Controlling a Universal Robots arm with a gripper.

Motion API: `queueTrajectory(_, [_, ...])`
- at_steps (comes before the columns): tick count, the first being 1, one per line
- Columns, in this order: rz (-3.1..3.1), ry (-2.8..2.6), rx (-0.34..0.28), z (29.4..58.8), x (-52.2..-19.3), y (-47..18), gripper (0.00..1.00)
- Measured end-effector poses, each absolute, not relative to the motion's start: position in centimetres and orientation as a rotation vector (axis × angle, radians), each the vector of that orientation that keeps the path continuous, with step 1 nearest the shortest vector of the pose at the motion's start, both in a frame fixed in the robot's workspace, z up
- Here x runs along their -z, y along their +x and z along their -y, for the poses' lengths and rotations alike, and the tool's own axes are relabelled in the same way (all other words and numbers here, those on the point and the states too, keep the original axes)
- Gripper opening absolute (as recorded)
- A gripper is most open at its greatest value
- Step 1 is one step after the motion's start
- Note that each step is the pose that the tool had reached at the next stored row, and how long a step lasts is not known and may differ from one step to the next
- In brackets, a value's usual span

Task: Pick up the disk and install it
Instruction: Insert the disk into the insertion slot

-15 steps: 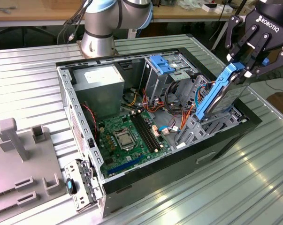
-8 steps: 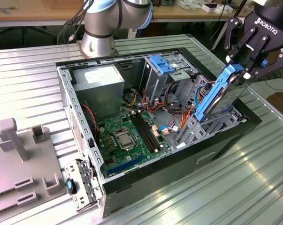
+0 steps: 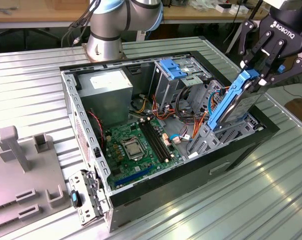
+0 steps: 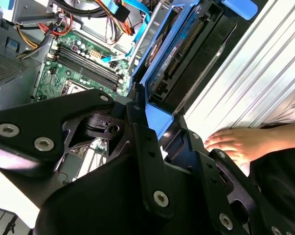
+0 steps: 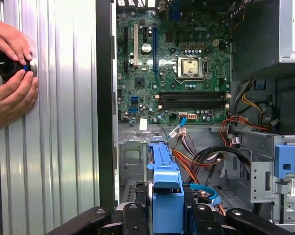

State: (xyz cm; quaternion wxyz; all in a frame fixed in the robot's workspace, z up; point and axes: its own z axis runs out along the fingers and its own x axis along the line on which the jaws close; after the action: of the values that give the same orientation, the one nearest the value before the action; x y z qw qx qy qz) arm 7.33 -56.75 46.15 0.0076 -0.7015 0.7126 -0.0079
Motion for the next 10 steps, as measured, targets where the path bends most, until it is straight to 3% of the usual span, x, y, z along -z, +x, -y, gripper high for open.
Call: queueTrajectory(10, [-2.229,-2.194,0.027,56.75,-45.75,7.33,0.37])
